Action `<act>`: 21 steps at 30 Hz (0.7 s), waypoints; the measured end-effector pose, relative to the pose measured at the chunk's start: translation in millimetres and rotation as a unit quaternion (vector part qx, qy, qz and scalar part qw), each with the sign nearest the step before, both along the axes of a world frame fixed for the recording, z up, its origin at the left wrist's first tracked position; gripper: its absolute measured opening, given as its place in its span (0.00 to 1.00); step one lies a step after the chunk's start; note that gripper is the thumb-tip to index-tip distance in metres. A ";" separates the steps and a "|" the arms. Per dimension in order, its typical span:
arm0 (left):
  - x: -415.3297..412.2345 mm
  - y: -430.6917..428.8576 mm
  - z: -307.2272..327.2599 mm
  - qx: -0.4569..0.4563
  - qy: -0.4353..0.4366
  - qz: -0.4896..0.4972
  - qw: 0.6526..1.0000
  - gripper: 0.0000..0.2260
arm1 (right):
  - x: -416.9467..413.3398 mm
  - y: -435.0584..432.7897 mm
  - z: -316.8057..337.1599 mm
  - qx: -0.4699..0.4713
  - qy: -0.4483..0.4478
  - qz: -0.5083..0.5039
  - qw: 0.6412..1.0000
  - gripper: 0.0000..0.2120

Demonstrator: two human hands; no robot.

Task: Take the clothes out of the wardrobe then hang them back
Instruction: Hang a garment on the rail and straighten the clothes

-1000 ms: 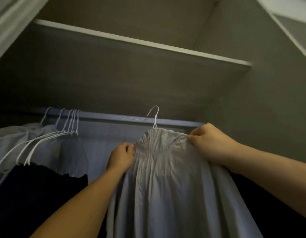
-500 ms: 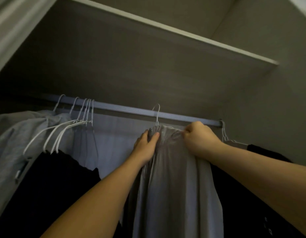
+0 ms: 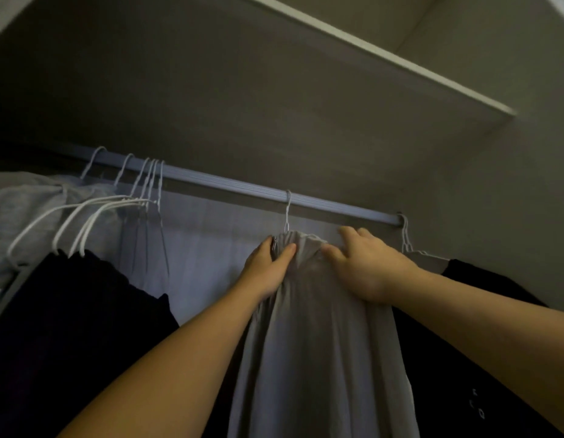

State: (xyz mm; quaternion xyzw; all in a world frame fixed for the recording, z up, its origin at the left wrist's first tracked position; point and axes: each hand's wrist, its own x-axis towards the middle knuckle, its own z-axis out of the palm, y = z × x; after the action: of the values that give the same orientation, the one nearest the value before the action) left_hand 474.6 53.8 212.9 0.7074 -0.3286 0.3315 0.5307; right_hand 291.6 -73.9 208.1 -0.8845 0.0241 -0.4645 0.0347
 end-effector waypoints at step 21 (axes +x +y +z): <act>2.9 -126.3 0.7 -0.010 -0.012 -0.056 0.998 0.41 | -10.7 -81.1 -26.6 -0.207 0.045 -0.219 0.953 0.41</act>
State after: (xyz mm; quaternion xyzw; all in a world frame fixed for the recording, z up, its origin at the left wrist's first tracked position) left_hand 477.5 -72.6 213.5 0.6787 -0.3709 0.3125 0.5515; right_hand 280.9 -155.0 181.5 -0.8654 0.1218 -0.4155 -0.2523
